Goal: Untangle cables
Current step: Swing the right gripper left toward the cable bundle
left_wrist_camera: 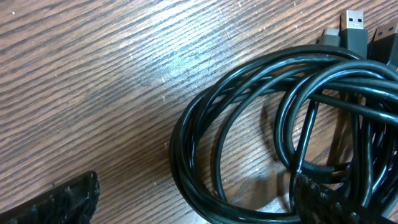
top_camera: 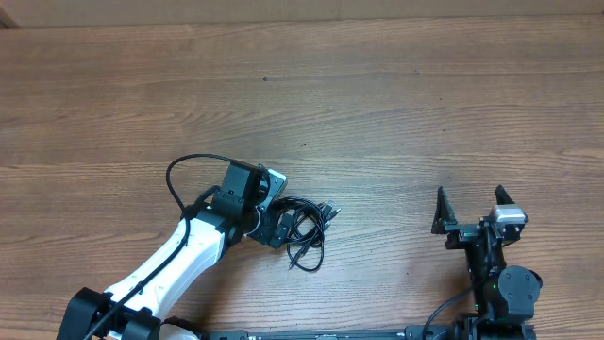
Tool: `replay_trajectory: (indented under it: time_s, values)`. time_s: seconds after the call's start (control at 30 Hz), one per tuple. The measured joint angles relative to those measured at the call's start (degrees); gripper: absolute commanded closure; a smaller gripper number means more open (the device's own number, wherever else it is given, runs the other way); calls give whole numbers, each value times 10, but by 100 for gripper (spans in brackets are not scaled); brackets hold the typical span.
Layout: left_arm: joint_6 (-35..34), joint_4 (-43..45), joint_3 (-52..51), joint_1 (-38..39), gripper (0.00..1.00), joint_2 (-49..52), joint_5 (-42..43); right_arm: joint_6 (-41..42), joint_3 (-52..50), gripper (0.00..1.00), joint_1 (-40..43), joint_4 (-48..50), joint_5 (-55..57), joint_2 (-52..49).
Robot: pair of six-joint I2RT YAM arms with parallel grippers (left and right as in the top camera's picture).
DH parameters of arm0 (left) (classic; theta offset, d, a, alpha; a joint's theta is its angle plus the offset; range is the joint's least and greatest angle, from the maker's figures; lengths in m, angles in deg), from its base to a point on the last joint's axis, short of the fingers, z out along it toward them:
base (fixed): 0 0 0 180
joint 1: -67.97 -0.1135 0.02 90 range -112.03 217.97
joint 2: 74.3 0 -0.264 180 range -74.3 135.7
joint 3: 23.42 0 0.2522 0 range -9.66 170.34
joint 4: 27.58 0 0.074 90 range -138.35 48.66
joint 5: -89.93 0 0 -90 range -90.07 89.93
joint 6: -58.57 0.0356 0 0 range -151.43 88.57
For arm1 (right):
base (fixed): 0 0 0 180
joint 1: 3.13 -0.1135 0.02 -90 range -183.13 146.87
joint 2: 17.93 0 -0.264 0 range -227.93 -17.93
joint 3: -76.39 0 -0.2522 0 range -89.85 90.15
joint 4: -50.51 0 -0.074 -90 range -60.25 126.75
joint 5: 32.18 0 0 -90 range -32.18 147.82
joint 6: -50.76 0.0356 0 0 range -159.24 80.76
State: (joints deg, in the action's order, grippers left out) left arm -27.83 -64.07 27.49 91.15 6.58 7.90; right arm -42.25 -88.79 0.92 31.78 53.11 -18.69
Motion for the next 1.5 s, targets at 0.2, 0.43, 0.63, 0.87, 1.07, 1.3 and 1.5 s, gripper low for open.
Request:
replay_trajectory:
  time_s: [0.2,0.43,0.63,0.87,1.07,1.3,1.5]
  values:
    - [0,0,0,0,0,0,2,105,0,0,0,11,-85,0]
    - [0,0,0,0,0,0,2,209,22,0,0,-62,-163,-8]
    - [-3,0,0,0,0,0,4,230,114,0,0,-142,-193,-87]
    - [-8,1,0,0,1,0,4,240,268,0,0,-276,-225,-280]
    - [-17,6,0,0,0,0,4,240,342,0,0,-328,-286,-441]
    - [-17,13,0,0,0,0,4,240,360,0,0,-246,-468,-617]
    - [-18,17,0,0,0,0,4,216,362,0,-21,-239,-566,-689]
